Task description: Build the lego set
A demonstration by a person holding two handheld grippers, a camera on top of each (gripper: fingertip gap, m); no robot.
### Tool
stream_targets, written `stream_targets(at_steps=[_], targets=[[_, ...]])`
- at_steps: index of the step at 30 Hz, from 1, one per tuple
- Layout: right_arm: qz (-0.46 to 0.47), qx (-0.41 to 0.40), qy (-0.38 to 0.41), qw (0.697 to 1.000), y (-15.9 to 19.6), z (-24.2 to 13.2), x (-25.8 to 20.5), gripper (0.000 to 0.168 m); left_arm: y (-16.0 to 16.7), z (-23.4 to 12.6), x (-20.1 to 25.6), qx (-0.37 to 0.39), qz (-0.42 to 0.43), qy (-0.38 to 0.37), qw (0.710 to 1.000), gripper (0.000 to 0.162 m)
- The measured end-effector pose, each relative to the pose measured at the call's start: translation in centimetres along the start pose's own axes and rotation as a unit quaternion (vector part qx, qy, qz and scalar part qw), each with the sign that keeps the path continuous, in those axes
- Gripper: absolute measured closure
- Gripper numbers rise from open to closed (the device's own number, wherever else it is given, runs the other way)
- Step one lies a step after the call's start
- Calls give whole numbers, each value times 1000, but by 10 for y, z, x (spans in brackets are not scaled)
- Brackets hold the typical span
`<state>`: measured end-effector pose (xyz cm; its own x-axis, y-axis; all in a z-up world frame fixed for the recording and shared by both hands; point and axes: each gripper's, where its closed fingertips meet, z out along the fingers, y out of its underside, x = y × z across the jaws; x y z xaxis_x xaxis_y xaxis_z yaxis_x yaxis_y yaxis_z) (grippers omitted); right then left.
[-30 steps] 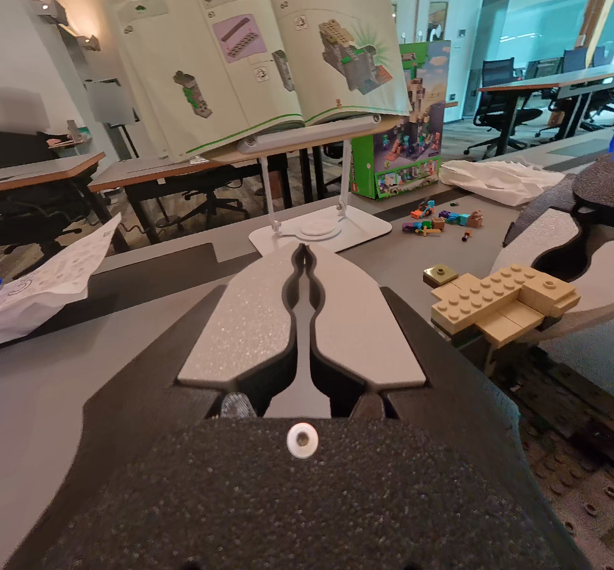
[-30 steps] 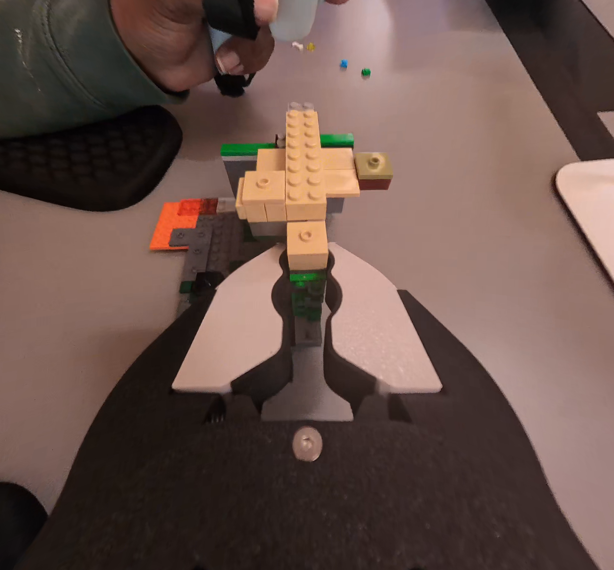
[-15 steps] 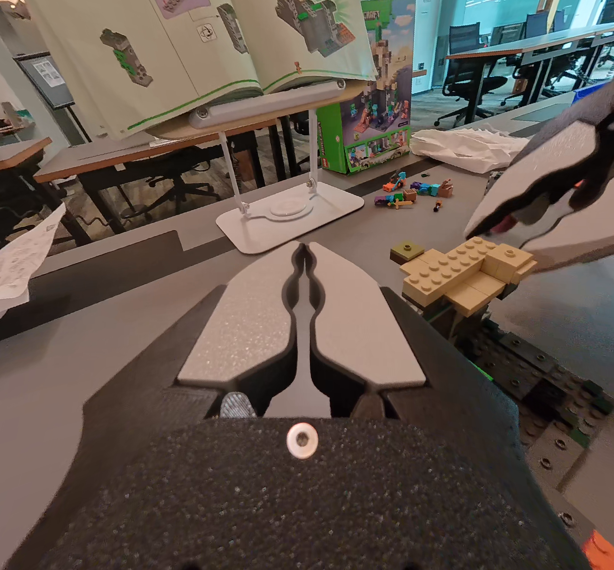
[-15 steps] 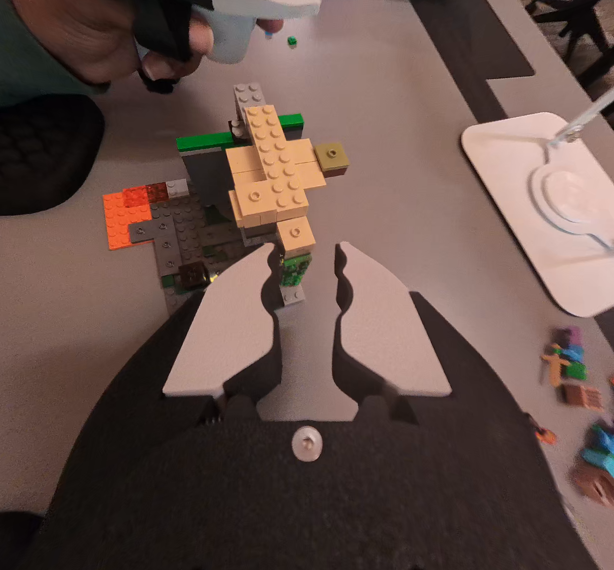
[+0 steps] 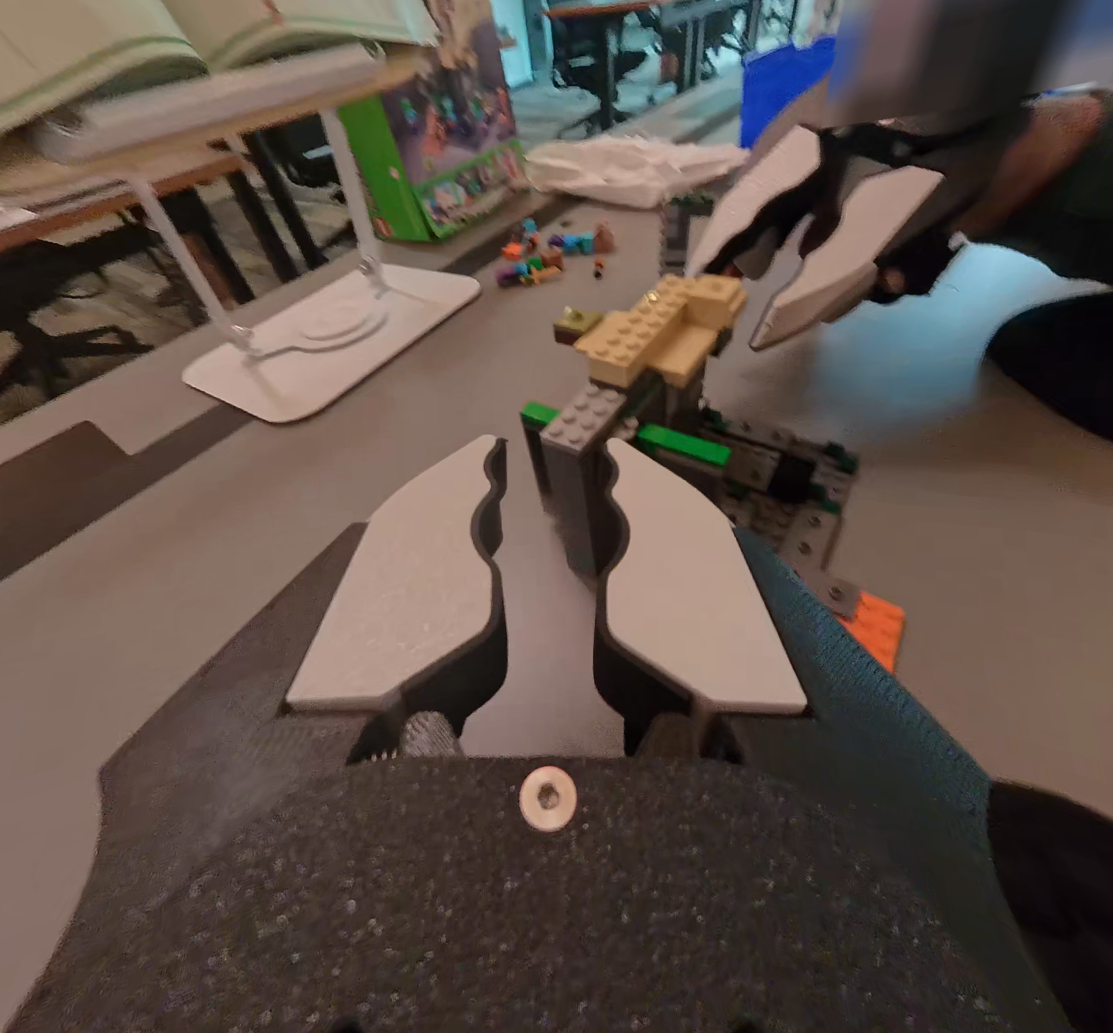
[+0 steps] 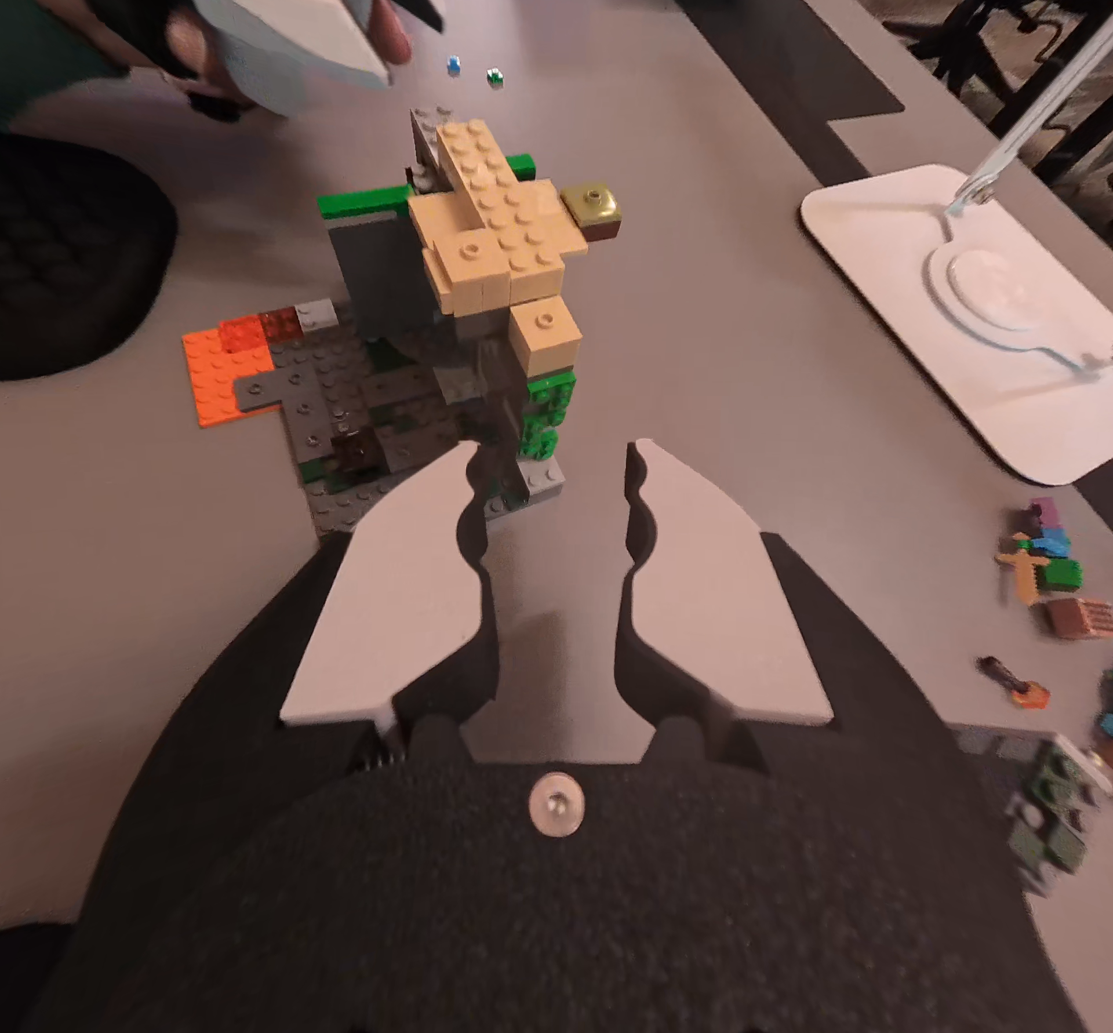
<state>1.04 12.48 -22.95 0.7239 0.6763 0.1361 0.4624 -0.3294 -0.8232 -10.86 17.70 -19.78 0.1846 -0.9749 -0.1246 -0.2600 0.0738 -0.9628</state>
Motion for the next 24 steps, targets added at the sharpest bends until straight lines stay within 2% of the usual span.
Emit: stream_targets(at_steps=[5, 7, 13, 17, 22, 24], targets=[[-6, -28, -3, 1000, 11, 15, -6, 122, 26, 4, 18, -79, 13, 57, 995, 126], [-10, -39, 0, 999, 14, 20, -7, 122, 37, 8, 21, -108, 30, 59, 992, 123], [-12, -44, 8, 999, 16, 28, -5, 125, 43, 22, 24, -125, 50, 65, 989, 119], [-19, -42, 16, 999, 15, 29, -4, 146, 42, 26, 22, -123, 57, 55, 989, 135], [-9, -44, 15, 999, 18, 25, 0, 147, 38, 30, 21, -116, 64, 37, 991, 151], [-1, -40, 19, 999, 18, 23, 3, 147, 34, 33, 20, -108, 63, 31, 992, 152]])
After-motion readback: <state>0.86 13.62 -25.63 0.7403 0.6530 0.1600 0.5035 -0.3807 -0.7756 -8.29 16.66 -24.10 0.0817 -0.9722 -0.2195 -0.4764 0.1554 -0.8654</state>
